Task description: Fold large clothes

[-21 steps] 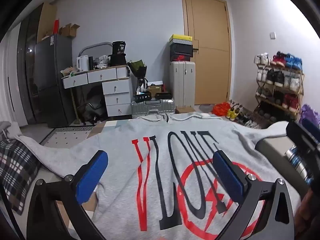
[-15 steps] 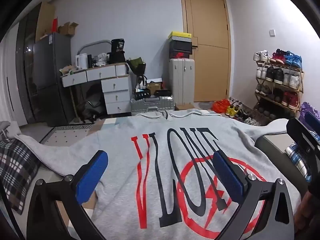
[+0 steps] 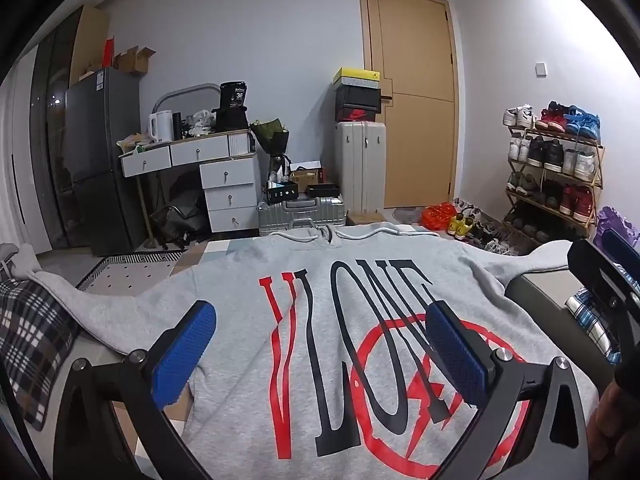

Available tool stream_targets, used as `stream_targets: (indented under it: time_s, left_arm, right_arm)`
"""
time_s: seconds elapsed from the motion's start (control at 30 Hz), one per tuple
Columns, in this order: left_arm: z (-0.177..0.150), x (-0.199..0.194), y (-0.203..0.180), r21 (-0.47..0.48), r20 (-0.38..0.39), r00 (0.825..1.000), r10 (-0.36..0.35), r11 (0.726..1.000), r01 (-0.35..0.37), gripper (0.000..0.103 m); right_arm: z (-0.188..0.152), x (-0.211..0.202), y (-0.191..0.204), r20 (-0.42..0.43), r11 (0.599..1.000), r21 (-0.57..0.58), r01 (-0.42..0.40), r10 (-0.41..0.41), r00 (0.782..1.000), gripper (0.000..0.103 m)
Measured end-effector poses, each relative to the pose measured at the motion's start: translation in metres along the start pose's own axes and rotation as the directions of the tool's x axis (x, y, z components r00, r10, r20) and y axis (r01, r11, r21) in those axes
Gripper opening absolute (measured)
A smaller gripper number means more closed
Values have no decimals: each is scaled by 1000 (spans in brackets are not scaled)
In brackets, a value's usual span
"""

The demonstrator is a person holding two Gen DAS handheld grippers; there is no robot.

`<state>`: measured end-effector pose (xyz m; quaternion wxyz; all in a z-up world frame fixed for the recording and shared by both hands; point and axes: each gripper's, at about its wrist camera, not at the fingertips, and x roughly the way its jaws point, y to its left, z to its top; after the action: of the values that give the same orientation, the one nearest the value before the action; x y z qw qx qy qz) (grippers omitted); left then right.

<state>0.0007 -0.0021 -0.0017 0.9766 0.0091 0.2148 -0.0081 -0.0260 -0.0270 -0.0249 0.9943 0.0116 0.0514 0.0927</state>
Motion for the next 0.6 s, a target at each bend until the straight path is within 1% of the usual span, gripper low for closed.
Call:
stream_targets:
  time_s: [0.6]
  left_arm:
    - [-3,0,4,-18,-4,1000,-2,1000,2,102]
  right_arm:
    - [-2,0,-2,-2,1000,10,-2,2,1000,103]
